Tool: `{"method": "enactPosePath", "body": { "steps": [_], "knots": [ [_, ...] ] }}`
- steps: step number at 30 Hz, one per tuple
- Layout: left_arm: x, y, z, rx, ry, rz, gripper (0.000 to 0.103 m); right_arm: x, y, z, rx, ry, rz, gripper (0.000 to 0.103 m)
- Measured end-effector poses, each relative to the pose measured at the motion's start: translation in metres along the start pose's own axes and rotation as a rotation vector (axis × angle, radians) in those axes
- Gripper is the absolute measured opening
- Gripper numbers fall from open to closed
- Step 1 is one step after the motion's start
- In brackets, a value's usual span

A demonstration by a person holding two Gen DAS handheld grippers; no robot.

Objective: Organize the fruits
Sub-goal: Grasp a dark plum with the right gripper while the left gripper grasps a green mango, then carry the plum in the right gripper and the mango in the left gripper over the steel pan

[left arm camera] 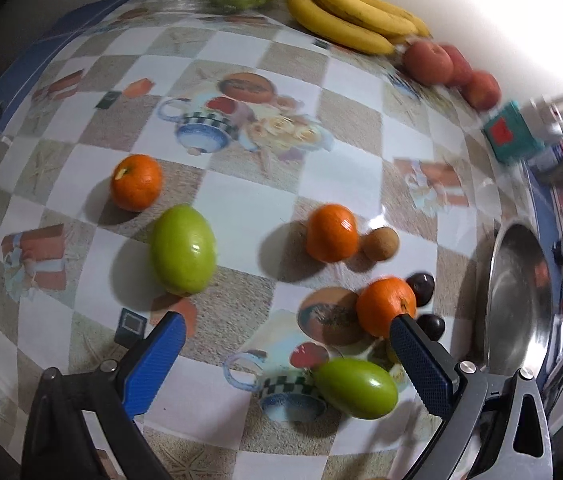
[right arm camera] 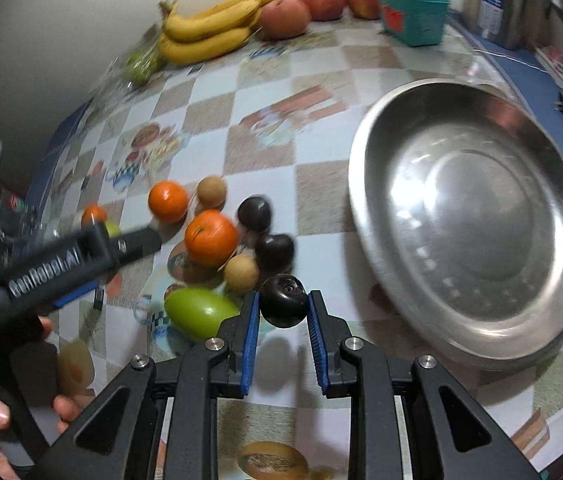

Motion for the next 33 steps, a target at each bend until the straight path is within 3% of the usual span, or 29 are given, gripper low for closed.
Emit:
{"method": "enactPosePath", "body": {
  "steps": [7,19,27,31,33],
  "knots": [
    [-0.013,-0.003,0.032,0.06,-0.175,-0.008,0.103,0.01,0.028,0.031,-0.018,-0.084,0.072,0.025],
    [-0.036,-0.02,0.068,0.149,-0.394,-0.018,0.101,0.01,0.033,0.045,0.018,-0.145,0.078,0.025],
    [-0.051,-0.03,0.083,0.188,-0.476,-0.03,0.084,0.01,0.035,0.048,0.037,-0.162,0.078,0.025],
    [-0.057,-0.024,0.086,0.165,-0.466,-0.017,0.059,0.01,0.036,0.048,0.045,-0.167,0.08,0.025],
    [-0.058,-0.022,0.084,0.161,-0.467,-0.019,0.059,0.01,0.036,0.047,0.047,-0.166,0.078,0.025]
  ]
}}
Point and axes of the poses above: each gripper's, at about its wrist camera, not at the fingertips, and y roughly against the way its jaws point, z to its right, x to its top, the point moved 7 cm from there along -y, roughly the way its jaws point, and after that the axes turned 7 degrees about x, right-handed, at the moved point
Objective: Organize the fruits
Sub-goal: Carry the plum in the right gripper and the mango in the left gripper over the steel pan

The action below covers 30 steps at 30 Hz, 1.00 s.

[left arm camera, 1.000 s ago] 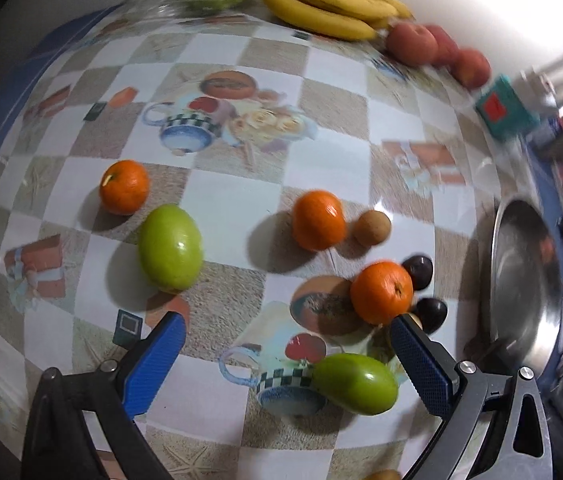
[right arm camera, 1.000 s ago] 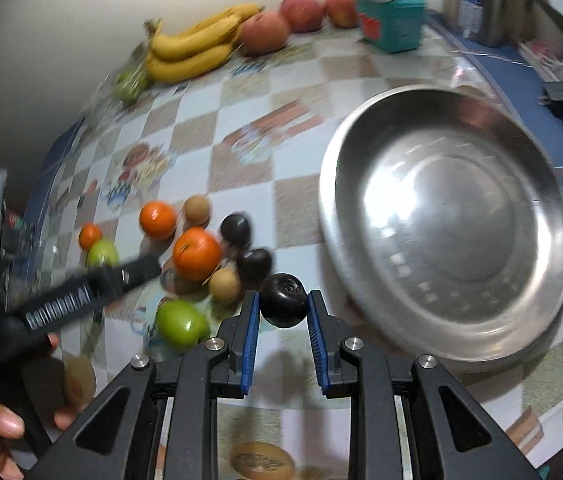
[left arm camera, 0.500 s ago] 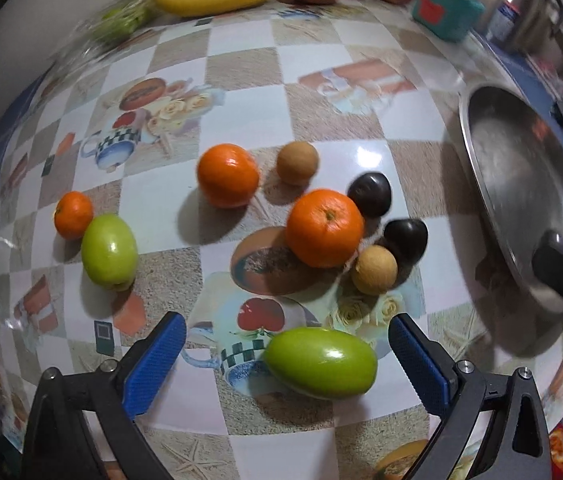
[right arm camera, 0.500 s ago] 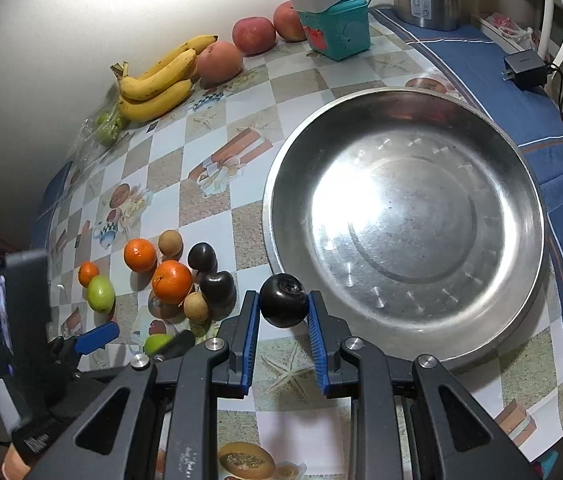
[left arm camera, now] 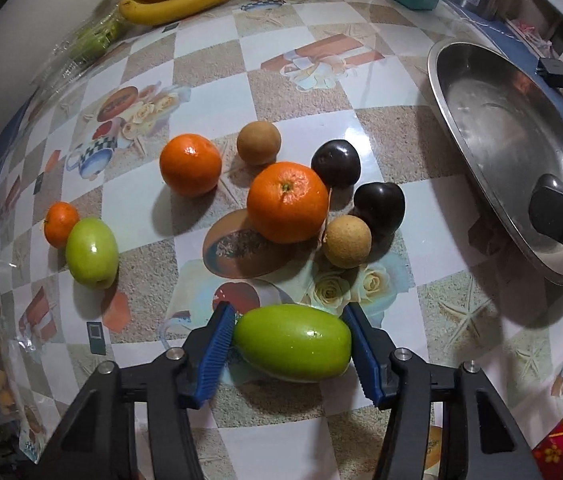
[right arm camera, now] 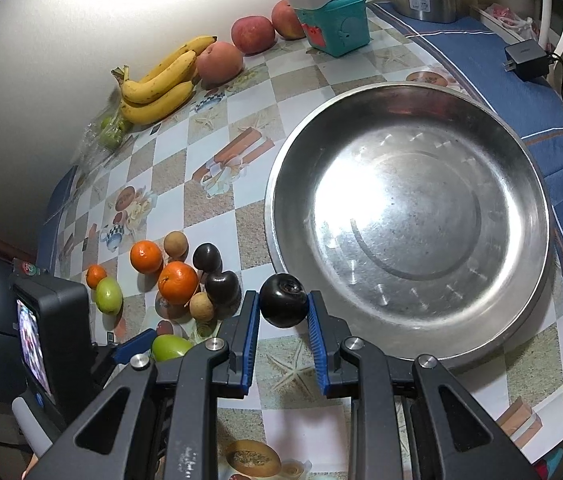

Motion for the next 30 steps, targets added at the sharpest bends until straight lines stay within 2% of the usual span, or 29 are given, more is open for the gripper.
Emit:
{"method": "enactPosePath", "body": {
  "steps": [8,18,23,26,30],
  "knots": [
    [-0.002,0.009,-0.022,-0.007,0.025,0.01,0.059,0.0,-0.001,0.001,0.008,-0.007,-0.007,0.025],
    [0.011,0.043,-0.034,-0.063,0.066,0.099,0.059,0.003,0.004,0.003,0.036,-0.032,0.008,0.025],
    [0.021,0.052,-0.025,-0.091,0.064,0.123,0.059,0.012,0.01,0.023,-0.014,-0.066,0.039,0.025],
    [0.028,0.064,-0.015,-0.14,0.072,0.142,0.059,0.018,0.014,0.04,-0.058,-0.098,0.059,0.025],
    [0.04,0.072,-0.001,-0.138,0.048,0.164,0.059,0.026,0.018,0.06,-0.106,-0.127,0.079,0.025]
  ]
}}
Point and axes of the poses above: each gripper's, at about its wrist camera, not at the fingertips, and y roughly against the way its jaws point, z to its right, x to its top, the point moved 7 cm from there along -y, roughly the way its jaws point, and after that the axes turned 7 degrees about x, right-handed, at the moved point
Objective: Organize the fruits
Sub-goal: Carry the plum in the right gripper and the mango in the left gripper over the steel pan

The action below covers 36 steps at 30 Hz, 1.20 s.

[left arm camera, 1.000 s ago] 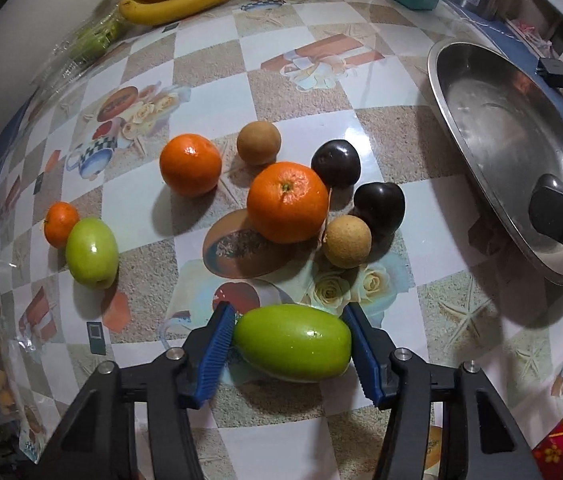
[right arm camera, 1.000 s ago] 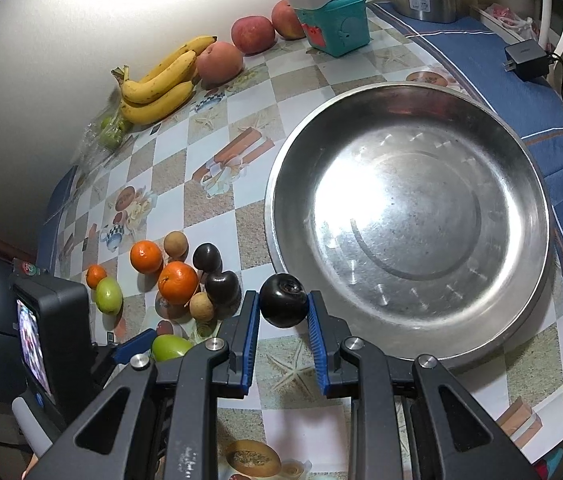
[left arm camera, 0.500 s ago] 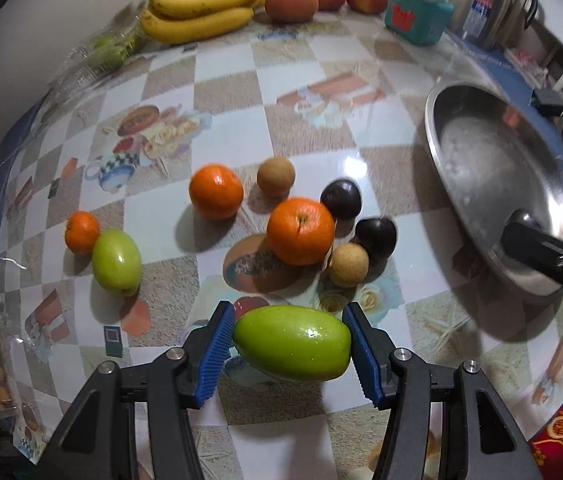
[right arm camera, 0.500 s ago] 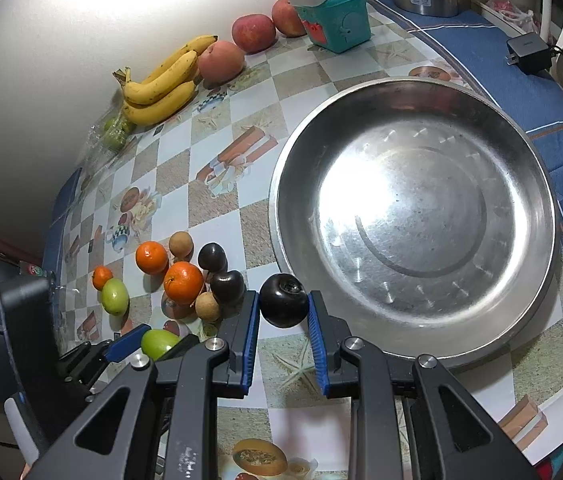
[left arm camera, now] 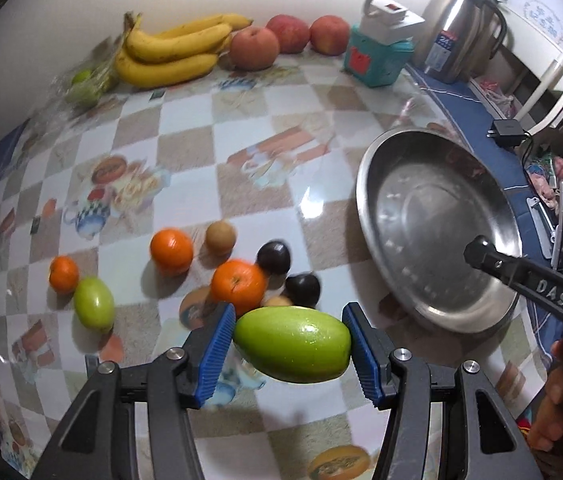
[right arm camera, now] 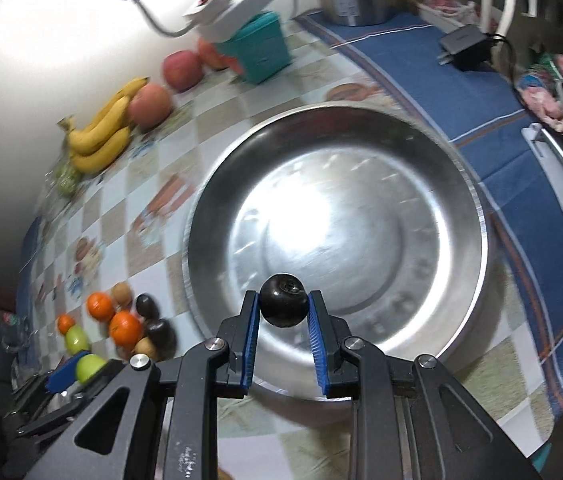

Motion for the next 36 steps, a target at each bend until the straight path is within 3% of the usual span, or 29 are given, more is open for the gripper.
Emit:
{"method": "enactPosePath", "body": {
  "steps": [15,26,36],
  "knots": [
    [0.057,-0.024,0.083,-0.04,-0.126,0.106,0.059,0.028,0.003,0.036,-0.006,-0.091,0.072,0.025],
    [0.06,-0.045,0.118,-0.06,-0.186,0.13,0.059,0.035,-0.006,0.07,-0.054,-0.165,0.078,0.025],
    [0.051,-0.059,0.127,-0.036,-0.222,0.097,0.059,0.029,-0.01,0.082,-0.068,-0.202,0.059,0.025]
  ]
}}
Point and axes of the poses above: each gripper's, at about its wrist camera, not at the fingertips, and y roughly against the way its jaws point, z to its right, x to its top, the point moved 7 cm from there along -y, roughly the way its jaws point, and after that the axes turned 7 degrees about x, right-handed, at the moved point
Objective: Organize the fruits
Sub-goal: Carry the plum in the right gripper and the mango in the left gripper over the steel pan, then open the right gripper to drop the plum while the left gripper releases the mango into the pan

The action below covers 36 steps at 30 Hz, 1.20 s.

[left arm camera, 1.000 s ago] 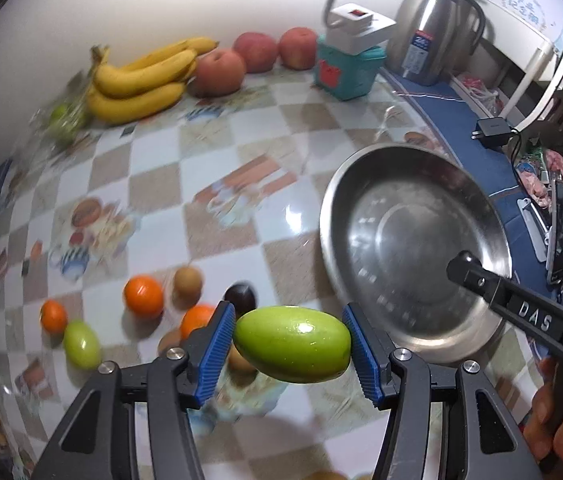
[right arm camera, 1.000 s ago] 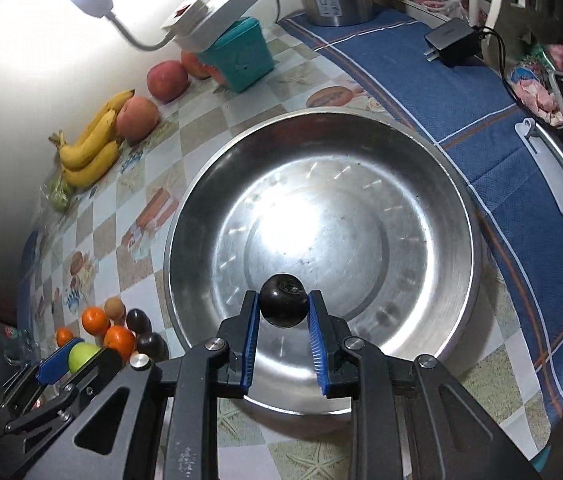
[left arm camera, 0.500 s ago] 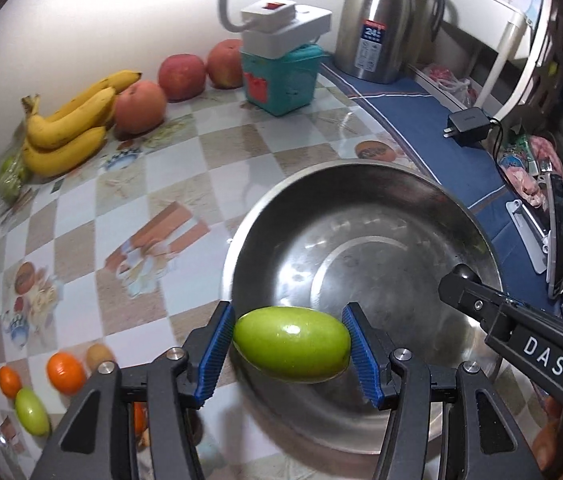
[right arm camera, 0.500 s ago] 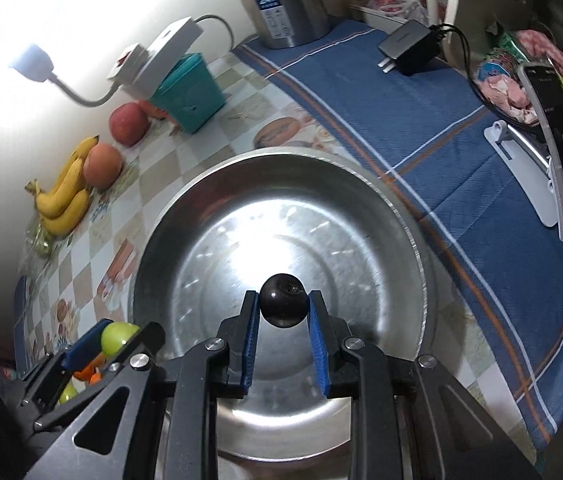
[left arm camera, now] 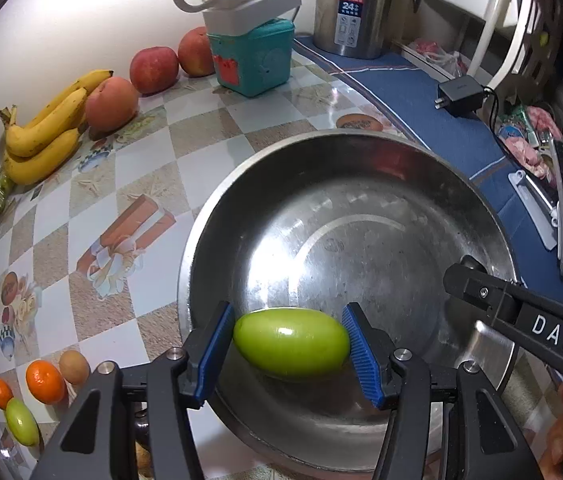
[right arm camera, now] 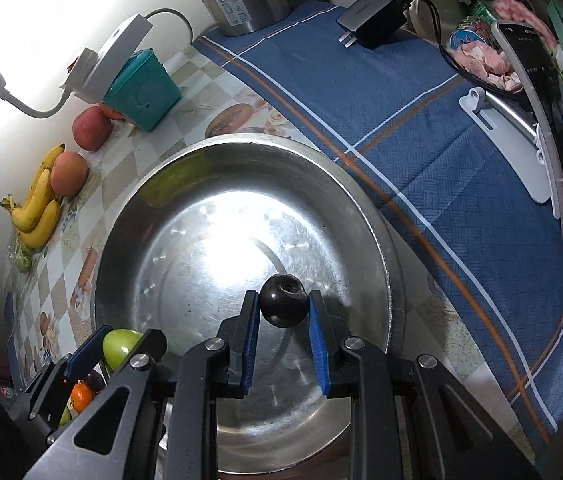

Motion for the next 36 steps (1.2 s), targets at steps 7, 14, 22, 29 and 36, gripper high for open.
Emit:
{"method": "enactPosePath", "body": {
  "steps": [7,14,22,29,36],
  "knots": [
    [0.001,0.005,0.001,-0.008,-0.005,0.012,0.063,0.0,-0.001,0.001,-0.011,0.003,-0.013,0.036],
    [0.002,0.014,-0.002,-0.009,-0.001,0.019,0.07,0.0,0.005,-0.005,-0.004,0.018,-0.005,0.056],
    [-0.002,0.023,-0.01,0.0,0.017,0.01,0.079,0.004,0.019,-0.012,0.003,0.049,0.033,0.072],
    [-0.006,0.032,-0.027,0.022,0.06,0.0,0.089,0.005,0.024,-0.014,0.004,0.063,0.041,0.078],
    [-0.008,0.035,-0.066,0.101,0.208,-0.028,0.092,0.003,0.024,-0.014,-0.002,0.069,0.033,0.078]
  ]
}}
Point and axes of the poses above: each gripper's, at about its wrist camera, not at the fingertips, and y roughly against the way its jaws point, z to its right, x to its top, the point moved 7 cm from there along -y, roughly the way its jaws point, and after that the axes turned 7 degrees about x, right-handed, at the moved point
